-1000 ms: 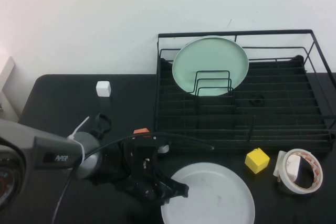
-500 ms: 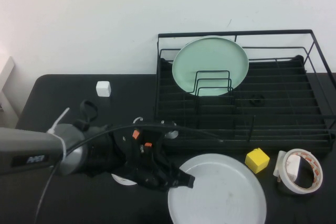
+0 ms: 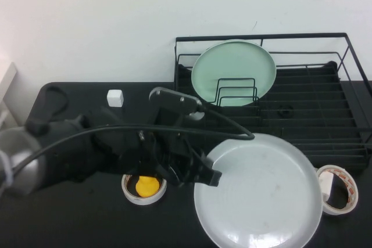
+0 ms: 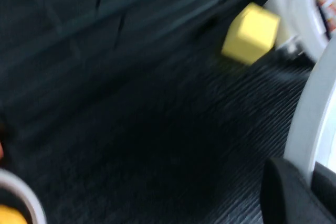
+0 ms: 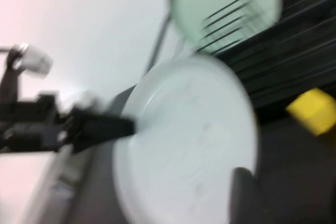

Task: Place plate on rack
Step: Hand over the plate

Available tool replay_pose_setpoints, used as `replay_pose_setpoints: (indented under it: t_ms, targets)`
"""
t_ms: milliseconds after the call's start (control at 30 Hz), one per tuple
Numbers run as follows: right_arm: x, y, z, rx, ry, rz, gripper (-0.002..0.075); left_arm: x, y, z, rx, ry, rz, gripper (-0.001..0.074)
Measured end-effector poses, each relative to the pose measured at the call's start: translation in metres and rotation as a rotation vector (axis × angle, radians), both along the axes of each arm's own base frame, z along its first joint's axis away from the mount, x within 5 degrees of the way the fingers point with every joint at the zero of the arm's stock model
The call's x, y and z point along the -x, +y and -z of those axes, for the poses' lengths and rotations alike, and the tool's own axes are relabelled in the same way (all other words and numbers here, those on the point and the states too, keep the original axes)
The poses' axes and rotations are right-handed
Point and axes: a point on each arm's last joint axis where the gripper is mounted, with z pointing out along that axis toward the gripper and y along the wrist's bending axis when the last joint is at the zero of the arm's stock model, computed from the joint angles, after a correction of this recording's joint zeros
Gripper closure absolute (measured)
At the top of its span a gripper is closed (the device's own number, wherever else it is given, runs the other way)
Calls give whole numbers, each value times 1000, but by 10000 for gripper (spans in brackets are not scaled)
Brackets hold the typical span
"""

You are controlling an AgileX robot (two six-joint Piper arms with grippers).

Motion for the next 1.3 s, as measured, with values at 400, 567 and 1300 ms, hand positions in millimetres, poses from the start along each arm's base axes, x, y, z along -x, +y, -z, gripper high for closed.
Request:
replay_pose_setpoints:
  t_ms: [400, 567, 1300]
  targets:
    - [5, 12, -13, -116, -97, -131, 252, 49, -24, -52, 62, -185, 213, 734]
    - [5, 12, -13, -82, -121, -137, 251, 72, -34, -67, 96, -217, 285, 734]
    - [9, 17, -21, 113, -268, -234, 602, 95, -31, -86, 129, -213, 367, 489]
